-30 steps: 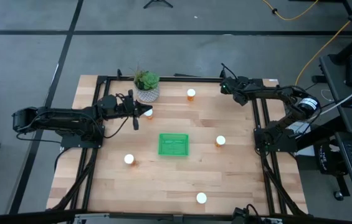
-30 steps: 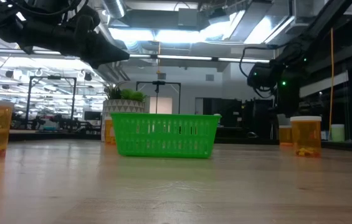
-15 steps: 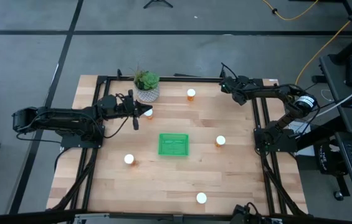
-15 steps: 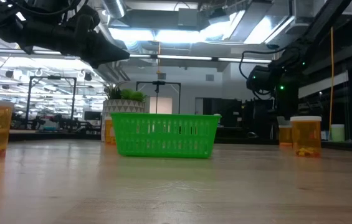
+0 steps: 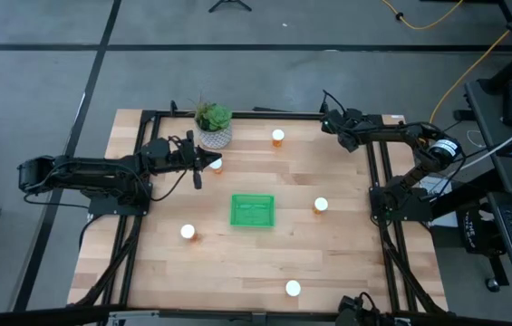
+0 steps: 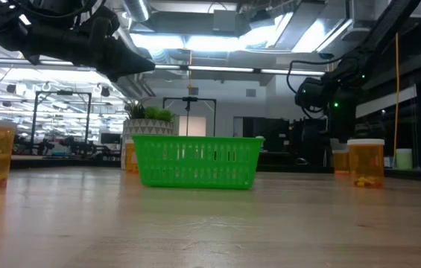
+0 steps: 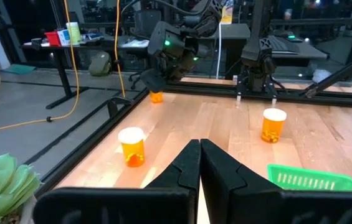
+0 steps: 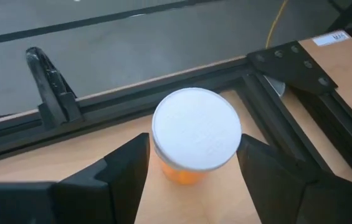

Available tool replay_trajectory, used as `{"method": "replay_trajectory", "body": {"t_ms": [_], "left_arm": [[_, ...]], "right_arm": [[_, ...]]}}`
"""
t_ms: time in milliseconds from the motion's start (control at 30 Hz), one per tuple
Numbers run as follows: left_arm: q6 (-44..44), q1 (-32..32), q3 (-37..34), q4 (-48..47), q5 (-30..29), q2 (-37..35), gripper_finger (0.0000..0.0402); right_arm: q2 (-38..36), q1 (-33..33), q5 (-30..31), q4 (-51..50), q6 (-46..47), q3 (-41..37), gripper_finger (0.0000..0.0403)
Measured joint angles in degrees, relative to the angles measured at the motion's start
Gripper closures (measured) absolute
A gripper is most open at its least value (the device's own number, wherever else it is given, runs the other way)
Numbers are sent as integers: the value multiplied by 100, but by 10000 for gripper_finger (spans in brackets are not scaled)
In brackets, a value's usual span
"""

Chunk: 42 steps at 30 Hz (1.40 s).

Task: Pick and place pill bottles into a basket
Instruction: Put the orange medicine bottle into the green bin

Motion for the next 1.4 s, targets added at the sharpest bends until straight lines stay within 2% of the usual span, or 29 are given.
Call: {"method": "replay_trajectory", "body": {"t_ms": [300,400,1400], "left_arm": [[-40,2,0,1,0,0,395],[-40,2,0,8,0,0,395],[-38,0,0,20,-2,0,396]], "right_arm": [[416,-39,-43,152,-31,0,159],[533,-18,125,172,-33,4,159],[540,9,313,326,5,11,160]]}}
